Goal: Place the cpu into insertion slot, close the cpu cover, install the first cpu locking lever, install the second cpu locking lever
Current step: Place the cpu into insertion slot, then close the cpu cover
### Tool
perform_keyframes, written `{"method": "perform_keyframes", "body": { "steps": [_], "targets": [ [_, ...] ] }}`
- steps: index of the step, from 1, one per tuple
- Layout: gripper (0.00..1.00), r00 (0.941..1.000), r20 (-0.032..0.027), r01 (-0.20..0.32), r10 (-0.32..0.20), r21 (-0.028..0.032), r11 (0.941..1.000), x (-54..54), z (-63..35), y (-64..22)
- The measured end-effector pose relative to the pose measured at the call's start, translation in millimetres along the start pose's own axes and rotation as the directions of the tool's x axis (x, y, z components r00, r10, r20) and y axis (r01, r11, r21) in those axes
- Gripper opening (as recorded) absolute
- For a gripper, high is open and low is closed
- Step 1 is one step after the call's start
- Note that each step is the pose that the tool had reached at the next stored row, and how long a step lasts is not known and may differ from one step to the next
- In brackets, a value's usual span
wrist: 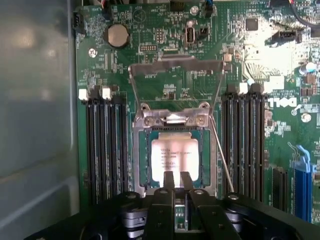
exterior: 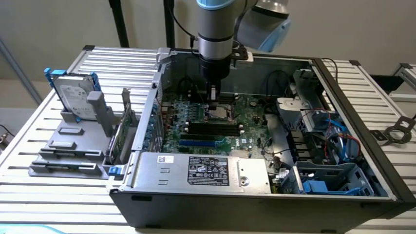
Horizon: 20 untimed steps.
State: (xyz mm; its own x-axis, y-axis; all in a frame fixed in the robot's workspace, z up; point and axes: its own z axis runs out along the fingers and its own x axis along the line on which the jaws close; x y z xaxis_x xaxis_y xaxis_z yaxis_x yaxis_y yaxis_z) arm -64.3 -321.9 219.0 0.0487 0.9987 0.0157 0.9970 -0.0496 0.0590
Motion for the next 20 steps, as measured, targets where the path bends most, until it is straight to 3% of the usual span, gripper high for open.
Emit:
{"method": "perform_keyframes", "body": {
  "steps": [2,6,20],
  "targets": [
    [0.12,1.0,0.0001,0.0,0.0,0.0001,1.0,-0.2,-1.9,-5.6],
    [0.11,1.0,-0.0004,0.0,0.0,-0.0001,1.0,-0.7,-6.7,-15.2],
    [0.11,1.0,-0.0003,0.0,0.0,0.0,1.0,-0.7,-6.9,-15.8]
  ]
}}
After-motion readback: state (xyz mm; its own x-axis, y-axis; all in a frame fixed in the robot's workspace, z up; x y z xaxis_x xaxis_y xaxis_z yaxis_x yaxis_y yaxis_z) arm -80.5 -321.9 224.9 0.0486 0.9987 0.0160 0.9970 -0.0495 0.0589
